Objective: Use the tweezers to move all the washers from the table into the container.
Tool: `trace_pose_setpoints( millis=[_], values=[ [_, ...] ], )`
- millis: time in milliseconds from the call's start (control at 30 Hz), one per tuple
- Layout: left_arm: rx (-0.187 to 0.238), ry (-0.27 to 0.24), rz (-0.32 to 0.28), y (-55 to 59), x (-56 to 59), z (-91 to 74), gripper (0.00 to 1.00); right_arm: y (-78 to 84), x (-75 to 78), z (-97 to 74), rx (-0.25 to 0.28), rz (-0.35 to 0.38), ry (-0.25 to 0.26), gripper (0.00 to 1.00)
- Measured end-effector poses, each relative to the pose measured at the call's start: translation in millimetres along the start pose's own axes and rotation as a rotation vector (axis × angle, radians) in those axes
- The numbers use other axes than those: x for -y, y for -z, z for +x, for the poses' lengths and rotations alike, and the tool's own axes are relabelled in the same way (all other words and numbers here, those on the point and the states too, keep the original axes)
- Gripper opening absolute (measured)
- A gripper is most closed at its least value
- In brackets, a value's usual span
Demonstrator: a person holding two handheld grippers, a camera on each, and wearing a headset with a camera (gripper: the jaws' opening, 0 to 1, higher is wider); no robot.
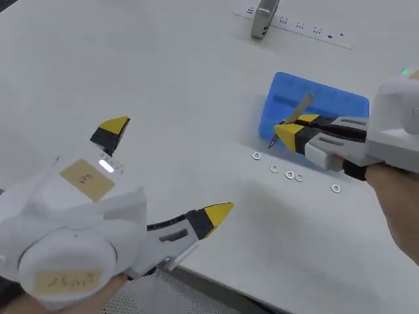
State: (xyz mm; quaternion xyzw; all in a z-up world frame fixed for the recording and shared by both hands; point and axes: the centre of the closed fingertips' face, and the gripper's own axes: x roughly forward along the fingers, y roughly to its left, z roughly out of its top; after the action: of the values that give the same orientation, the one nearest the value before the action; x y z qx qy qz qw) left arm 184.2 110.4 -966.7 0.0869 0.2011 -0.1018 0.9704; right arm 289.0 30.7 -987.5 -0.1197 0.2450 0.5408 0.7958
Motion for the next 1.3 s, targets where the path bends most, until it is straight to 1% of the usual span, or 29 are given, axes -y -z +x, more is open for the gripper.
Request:
trace_pose_setpoints(
  millis=[33,67,100,133,200,267,367,500,667,733,833,900,967,1033,1067,1133,1167,1267,1300],
  values=[
    [-0.003,0.001,-0.005,0.8,-0.3,0.4,0.97,1.6,0.8,2.3,-0.001,0.009,-0.003,0.02],
    [-0.012,0.002,-0.005,2.6,-0.3,0.9,0.96,2.5,1.2,3.7,0.0,0.011,-0.004,0.02],
    [-0.031,0.005,0.001,5.8,0.1,1.4,0.96,4.3,2.1,6.3,-0.002,0.013,-0.003,0.02],
    [-0.034,0.006,0.006,6.5,0.5,1.6,0.96,5.6,3.0,8.0,-0.004,0.013,-0.001,0.02],
    [-0.033,0.014,0.009,6.2,1.9,1.6,0.96,8.5,5.9,12.0,-0.006,0.016,0.004,0.02],
    [-0.039,0.018,0.01,7.3,2.7,2.3,0.96,10.4,7.9,14.4,-0.002,0.034,0.008,0.03],
    [-0.047,0.015,0.015,8.9,2.1,2.6,0.97,14.0,8.6,18.2,-0.002,0.048,0.009,0.02],
    [-0.055,0.02,0.008,10.7,2.6,3.3,0.97,16.4,8.9,21.8,-0.003,0.041,0.016,0.03],
    [-0.067,0.022,0.01,13.1,2.7,3.9,0.97,21.2,10.8,28.6,-0.021,0.029,0.019,0.03],
    [-0.07,0.02,0.009,13.6,2.2,4.0,0.97,22.6,10.8,29.1,-0.026,0.025,0.018,0.02],
    [-0.073,0.018,0.011,13.8,2.0,4.0,0.96,23.8,10.2,29.2,-0.032,0.043,0.013,0.01],
    [-0.074,0.019,0.011,13.9,2.5,4.1,0.96,24.4,10.6,28.4,-0.036,0.035,0.016,0.01],
    [-0.078,0.021,0.014,14.3,2.9,4.1,0.96,26.3,9.5,27.0,-0.048,0.033,0.013,0.01],
    [-0.082,0.021,0.016,14.9,3.2,4.2,0.96,28.3,8.7,25.0,-0.072,0.028,0.01,0.01],
    [-0.084,0.021,0.017,15.1,3.2,4.2,0.96,28.9,7.1,22.7,-0.092,0.021,0.006,0.01],
    [-0.087,0.021,0.017,15.5,3.3,4.1,0.96,26.4,3.7,17.8,-0.108,-0.009,-0.004,0.01],
    [-0.086,0.021,0.018,15.5,3.3,4.2,0.96,29.1,1.5,14.5,-0.145,-0.016,-0.015,0.01],
    [-0.093,0.021,0.022,16.7,3.6,4.2,0.95,30.1,-1.4,9.3,-0.177,-0.059,-0.021,0.01],
    [-0.094,0.021,0.023,16.7,3.6,4.2,0.95,35.7,-3.9,6.9,-0.217,-0.055,-0.036,0.01]
  ],
)
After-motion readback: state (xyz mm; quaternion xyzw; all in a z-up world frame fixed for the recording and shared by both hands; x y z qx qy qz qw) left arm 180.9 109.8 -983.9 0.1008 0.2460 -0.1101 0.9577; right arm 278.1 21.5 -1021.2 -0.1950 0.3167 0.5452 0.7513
